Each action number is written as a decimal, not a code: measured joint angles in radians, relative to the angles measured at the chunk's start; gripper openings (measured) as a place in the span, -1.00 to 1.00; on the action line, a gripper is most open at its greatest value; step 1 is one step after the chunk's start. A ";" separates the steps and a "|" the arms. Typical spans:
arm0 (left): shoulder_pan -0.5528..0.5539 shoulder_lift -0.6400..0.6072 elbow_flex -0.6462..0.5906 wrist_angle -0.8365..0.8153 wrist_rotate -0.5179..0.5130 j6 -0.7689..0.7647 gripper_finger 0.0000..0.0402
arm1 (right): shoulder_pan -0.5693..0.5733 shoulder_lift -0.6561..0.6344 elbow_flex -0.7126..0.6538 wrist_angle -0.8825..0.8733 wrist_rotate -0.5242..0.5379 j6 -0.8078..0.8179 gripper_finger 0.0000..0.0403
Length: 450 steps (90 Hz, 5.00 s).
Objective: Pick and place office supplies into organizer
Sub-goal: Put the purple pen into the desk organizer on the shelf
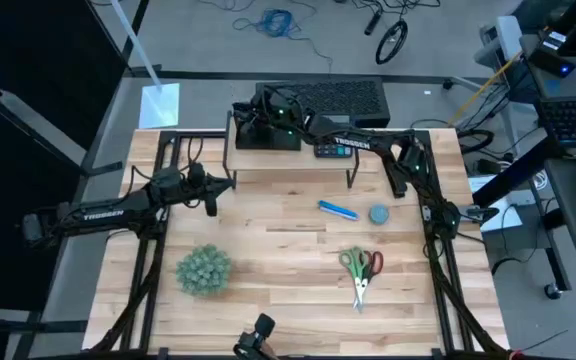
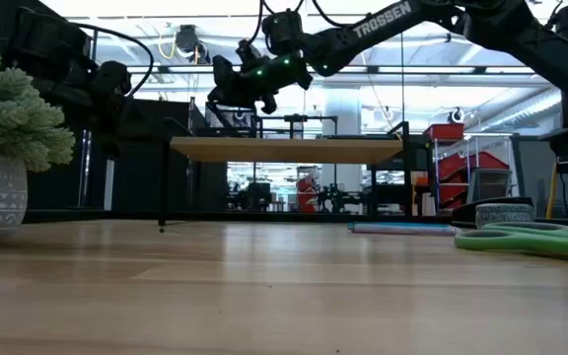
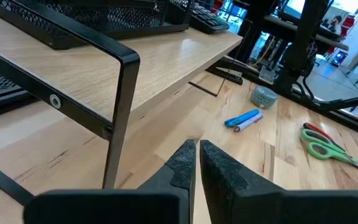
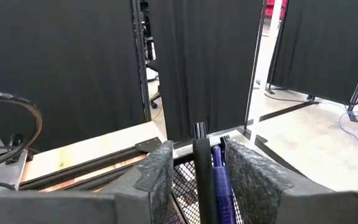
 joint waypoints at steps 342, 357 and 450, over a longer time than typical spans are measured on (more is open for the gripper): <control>0.000 0.000 0.000 0.000 0.000 0.000 -0.95 | 0.388 -0.663 -1.206 -0.568 0.219 0.224 -0.33; 0.000 0.000 0.000 0.000 0.000 0.000 -0.95 | 0.388 -0.664 -1.212 -0.560 0.223 0.215 -0.33; 0.000 0.000 0.000 0.000 0.000 -0.002 -0.95 | 0.395 -0.594 -1.212 -0.522 0.156 0.223 -0.91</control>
